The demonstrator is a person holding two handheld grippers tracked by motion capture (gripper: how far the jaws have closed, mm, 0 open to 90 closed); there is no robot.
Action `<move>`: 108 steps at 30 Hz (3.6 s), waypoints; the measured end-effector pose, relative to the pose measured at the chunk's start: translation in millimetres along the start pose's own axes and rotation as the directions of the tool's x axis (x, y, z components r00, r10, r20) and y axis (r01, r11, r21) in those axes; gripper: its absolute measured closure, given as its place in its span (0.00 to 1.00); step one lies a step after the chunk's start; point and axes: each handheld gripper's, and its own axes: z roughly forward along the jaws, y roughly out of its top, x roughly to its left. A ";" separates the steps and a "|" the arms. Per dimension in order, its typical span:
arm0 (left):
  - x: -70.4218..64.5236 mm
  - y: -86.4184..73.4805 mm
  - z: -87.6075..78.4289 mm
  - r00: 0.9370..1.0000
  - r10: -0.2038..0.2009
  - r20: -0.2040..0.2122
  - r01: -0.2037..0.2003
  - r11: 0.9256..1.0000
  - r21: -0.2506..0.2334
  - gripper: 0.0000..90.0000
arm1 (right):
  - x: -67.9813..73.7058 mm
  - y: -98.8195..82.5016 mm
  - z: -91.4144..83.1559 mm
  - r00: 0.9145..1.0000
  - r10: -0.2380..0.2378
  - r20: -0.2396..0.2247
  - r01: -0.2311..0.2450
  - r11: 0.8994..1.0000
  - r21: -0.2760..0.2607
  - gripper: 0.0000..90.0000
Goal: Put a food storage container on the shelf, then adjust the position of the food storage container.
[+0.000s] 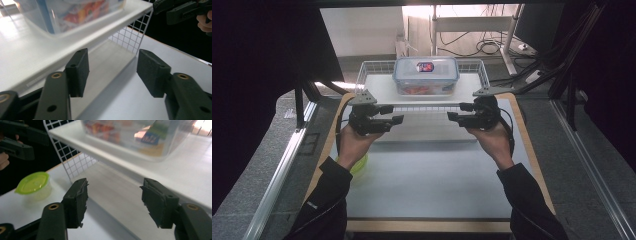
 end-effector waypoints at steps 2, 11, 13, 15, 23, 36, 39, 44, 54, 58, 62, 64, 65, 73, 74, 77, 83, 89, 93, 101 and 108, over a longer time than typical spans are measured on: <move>-1.2 -3.3 -0.3 1.000 0.000 0.002 0.000 1.000 0.005 0.43 | 2.0 -2.9 -0.6 1.000 -0.009 0.001 0.009 1.000 0.002 0.39; -11.8 -30.8 -7.1 1.000 0.006 -0.008 -0.006 1.000 0.024 0.31 | 15.6 -28.9 -8.1 0.998 -0.060 0.001 0.060 0.998 0.030 0.27; -16.9 -37.6 -7.7 1.000 0.025 -0.014 -0.024 0.999 0.031 0.29 | 17.4 -34.2 -10.0 0.998 -0.063 0.002 0.063 0.998 0.029 0.24; -21.6 -44.1 -8.2 0.999 0.040 -0.020 -0.039 0.998 0.045 0.27 | 18.5 -37.0 -11.0 0.998 -0.065 0.007 0.065 0.997 0.029 0.23; -37.8 -71.3 -12.3 0.998 0.049 -0.049 -0.047 0.998 0.048 0.13 | 25.1 -66.1 -17.2 0.997 -0.074 0.017 0.074 0.997 0.033 0.11; -53.3 -110.2 -20.9 0.996 0.064 -0.055 -0.062 0.997 0.042 0.05 | 30.2 -101.1 -28.4 0.998 -0.057 0.013 0.056 0.998 0.042 0.03; -54.2 -120.9 -23.6 0.995 0.071 -0.070 -0.070 0.997 0.023 0.03 | 31.5 -113.8 -29.8 0.999 -0.052 0.015 0.051 0.997 0.050 0.03; -54.4 -135.4 -26.4 0.994 0.071 -0.084 -0.069 0.997 0.029 0.05 | 34.0 -133.3 -33.5 0.999 -0.046 0.010 0.046 0.998 0.053 0.03; -57.3 -154.6 -30.4 0.993 0.065 -0.096 -0.059 0.996 0.069 0.04 | 39.4 -161.2 -34.9 0.998 -0.054 0.009 0.053 0.994 0.098 0.03; -55.9 -154.6 -28.5 0.995 0.042 -0.096 -0.034 0.996 0.080 0.04 | 37.7 -162.8 -34.2 0.998 -0.053 0.016 0.051 0.993 0.103 0.03; -52.8 -153.6 -30.2 0.995 0.016 -0.101 -0.009 0.997 0.071 0.06 | 36.9 -163.1 -33.6 0.999 -0.047 0.012 0.046 0.993 0.104 0.03; -50.8 -154.0 -31.5 0.993 0.021 -0.116 -0.011 0.997 0.078 0.09 | 36.9 -163.7 -33.0 0.999 -0.051 0.013 0.049 0.993 0.108 0.03; -49.0 -154.2 -32.2 0.992 0.022 -0.124 -0.011 0.996 0.086 0.11 | 36.8 -163.9 -32.7 0.999 -0.052 0.015 0.051 0.993 0.109 0.03; -24.0 -155.5 -41.5 0.989 -0.061 -0.136 0.074 0.993 0.091 0.29 | 36.6 -166.5 -28.9 0.998 -0.056 0.019 0.053 0.990 0.132 0.04; -19.7 -155.3 -43.4 0.988 -0.074 -0.132 0.086 0.993 0.085 0.35 | 37.0 -166.5 -28.6 0.998 -0.054 0.016 0.052 0.990 0.134 0.04; -5.8 -156.0 -46.8 0.980 -0.104 -0.170 0.121 0.988 0.094 0.51 | 37.3 -166.4 -27.7 0.999 -0.053 0.012 0.050 0.989 0.136 0.04; 21.4 -160.1 -57.8 0.962 -0.135 -0.238 0.159 0.984 0.085 0.92 | 37.5 -166.9 -26.8 0.999 -0.047 0.004 0.046 0.989 0.142 0.05; 46.9 -164.9 -69.5 0.942 -0.159 -0.296 0.190 0.979 0.077 1.00 | 37.7 -167.1 -25.2 0.999 -0.049 0.003 0.048 0.988 0.150 0.06; 60.0 -172.6 -77.5 0.922 -0.183 -0.341 0.213 0.975 0.055 1.00 | 38.6 -167.7 -23.7 0.998 -0.057 -0.001 0.056 0.985 0.160 0.06; 74.8 -183.1 -83.2 0.898 -0.208 -0.388 0.246 0.968 0.050 1.00 | 38.4 -168.5 -22.5 0.998 -0.058 -0.004 0.058 0.984 0.170 0.06; 80.0 -189.7 -80.2 0.886 -0.214 -0.412 0.269 0.960 0.081 1.00 | 38.3 -169.0 -21.8 0.998 -0.062 -0.006 0.062 0.982 0.178 0.06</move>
